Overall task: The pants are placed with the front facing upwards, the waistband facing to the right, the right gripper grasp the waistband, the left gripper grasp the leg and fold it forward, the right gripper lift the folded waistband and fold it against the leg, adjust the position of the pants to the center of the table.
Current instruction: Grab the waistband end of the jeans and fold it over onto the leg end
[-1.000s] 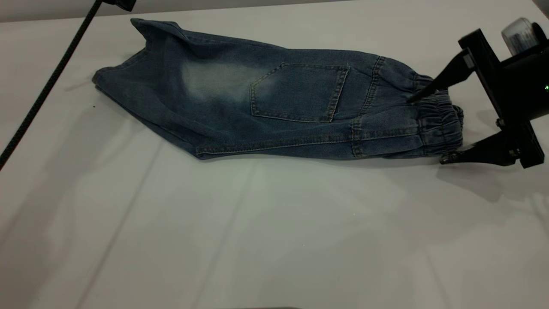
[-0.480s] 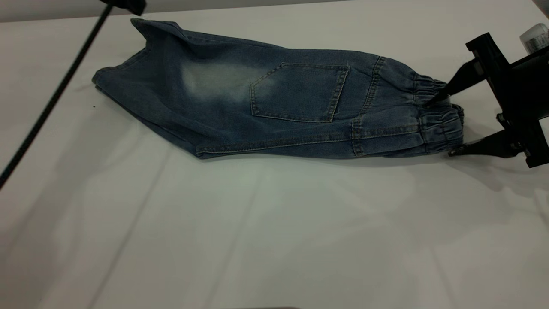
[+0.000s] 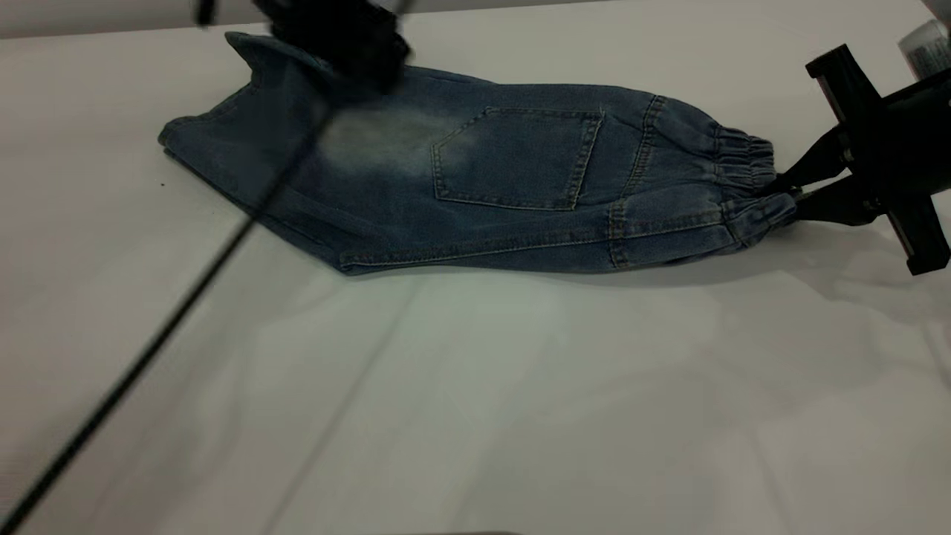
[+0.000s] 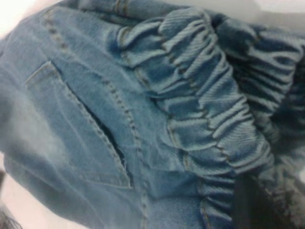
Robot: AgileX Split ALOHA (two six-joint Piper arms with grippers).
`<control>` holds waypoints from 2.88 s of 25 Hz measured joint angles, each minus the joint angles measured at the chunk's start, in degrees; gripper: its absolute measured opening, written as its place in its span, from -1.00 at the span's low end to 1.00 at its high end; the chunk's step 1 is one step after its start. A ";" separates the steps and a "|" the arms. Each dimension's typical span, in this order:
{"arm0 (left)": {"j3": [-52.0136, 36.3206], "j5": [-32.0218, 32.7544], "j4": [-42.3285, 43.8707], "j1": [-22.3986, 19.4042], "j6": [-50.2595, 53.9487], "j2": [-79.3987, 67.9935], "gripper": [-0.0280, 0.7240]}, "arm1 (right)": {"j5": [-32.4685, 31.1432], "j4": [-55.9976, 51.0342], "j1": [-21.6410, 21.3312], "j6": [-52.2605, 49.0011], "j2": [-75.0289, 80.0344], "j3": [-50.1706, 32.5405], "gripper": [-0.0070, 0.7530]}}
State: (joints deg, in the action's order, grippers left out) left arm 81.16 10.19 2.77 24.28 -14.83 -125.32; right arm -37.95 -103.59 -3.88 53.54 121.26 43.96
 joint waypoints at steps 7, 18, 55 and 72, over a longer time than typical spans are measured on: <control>0.00 -0.38 -0.05 8.80 0.02 -5.15 0.15 | -4.81 -0.39 -0.06 9.41 -3.13 0.06 -0.90; 0.18 -7.30 -1.68 19.97 1.49 -8.14 0.15 | -8.72 3.80 -0.06 16.23 -17.12 1.73 -0.90; 0.36 2.73 -4.34 15.41 -2.45 -7.40 0.15 | -16.10 13.99 -0.11 20.45 -24.36 10.12 -0.89; 0.36 5.79 -4.34 5.99 -2.51 7.90 0.15 | -16.25 14.61 -0.11 21.01 -24.36 10.12 -0.89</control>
State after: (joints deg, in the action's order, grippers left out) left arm 81.52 15.97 -1.57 30.28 -17.34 -117.42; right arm -54.20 -88.98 -3.99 74.56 96.90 54.08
